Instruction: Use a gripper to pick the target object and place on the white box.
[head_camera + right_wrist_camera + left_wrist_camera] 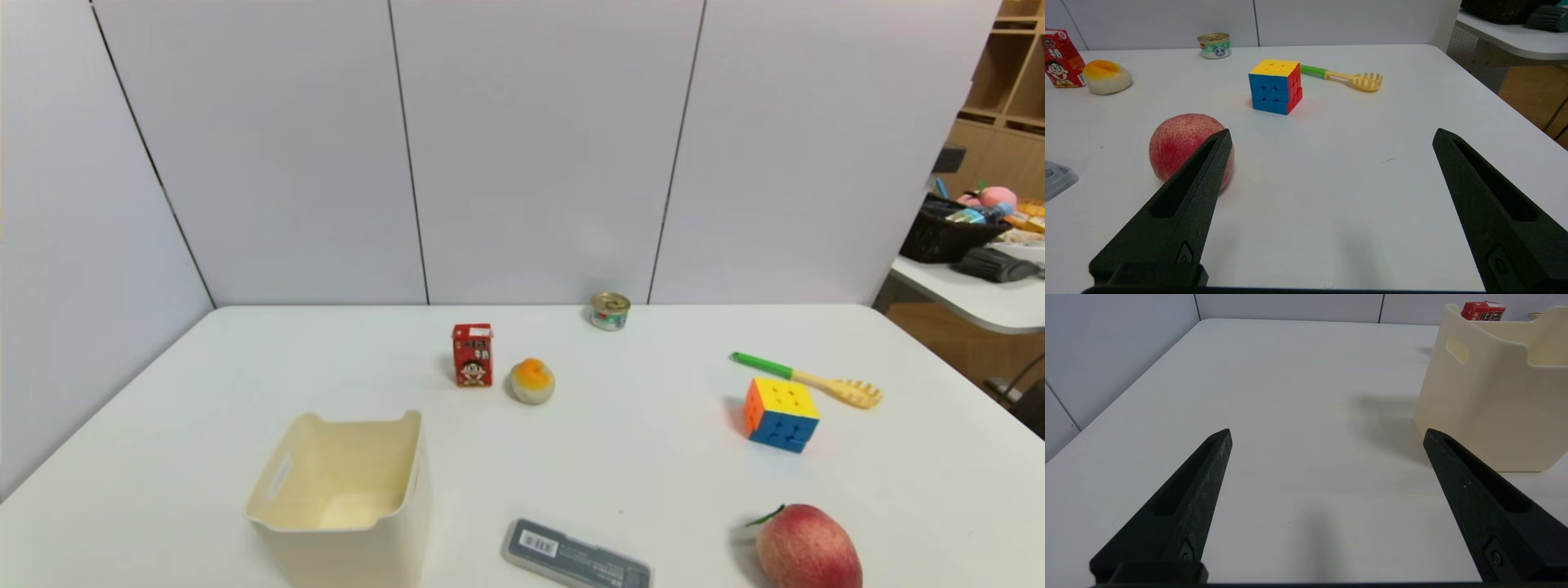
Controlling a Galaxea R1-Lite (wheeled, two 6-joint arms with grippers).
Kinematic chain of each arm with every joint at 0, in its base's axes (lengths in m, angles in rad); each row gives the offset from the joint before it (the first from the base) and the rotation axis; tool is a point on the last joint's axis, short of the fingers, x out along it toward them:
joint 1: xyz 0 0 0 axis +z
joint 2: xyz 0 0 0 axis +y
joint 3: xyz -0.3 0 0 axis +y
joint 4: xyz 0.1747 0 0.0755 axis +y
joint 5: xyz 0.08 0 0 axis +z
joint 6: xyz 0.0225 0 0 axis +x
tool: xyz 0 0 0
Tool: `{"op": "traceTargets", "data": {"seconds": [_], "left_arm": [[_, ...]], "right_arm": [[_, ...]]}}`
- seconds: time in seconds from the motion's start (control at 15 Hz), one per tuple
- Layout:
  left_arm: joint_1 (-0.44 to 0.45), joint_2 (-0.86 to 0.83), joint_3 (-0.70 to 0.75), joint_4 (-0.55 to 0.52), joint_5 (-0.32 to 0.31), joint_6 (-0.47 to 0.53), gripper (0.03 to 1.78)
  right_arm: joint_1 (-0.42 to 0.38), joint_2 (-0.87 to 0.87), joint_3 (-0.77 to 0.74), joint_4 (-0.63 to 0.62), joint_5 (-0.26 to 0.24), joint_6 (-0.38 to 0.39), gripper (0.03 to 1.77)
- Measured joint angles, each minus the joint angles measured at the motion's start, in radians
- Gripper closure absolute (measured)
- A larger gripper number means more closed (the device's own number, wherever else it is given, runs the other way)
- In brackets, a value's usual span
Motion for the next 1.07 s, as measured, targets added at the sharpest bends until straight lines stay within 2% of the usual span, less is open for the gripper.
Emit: {"op": "traceTargets", "data": {"seconds": [0.33, 0.47, 0.53, 0.8, 0.93, 1.07], "left_arm": [[0.0, 0.0, 0.0, 0.0, 0.0, 0.0, 0.12], [0.0, 0.0, 0.0, 0.0, 0.0, 0.0, 0.12], [0.0, 0.0, 0.0, 0.0, 0.0, 0.0, 0.12], [0.0, 0.0, 0.0, 0.0, 0.0, 0.0, 0.12], [0.0, 0.0, 0.0, 0.0, 0.0, 0.0, 0.12], [0.0, 0.0, 0.0, 0.0, 0.0, 0.0, 0.12]], "right_arm": [[0.0, 0.019, 0.0, -0.013, 0.006, -0.021, 0.1], [0.002, 0.081, -0.059, -0.041, 0.017, -0.042, 0.1], [0.006, 0.125, -0.107, -0.064, 0.038, -0.047, 0.1], [0.047, 0.385, -0.385, -0.186, 0.201, -0.063, 0.1], [0.07, 0.547, -0.548, -0.225, 0.239, -0.068, 0.1], [0.082, 0.702, -0.696, -0.251, 0.252, -0.066, 0.1]]}}
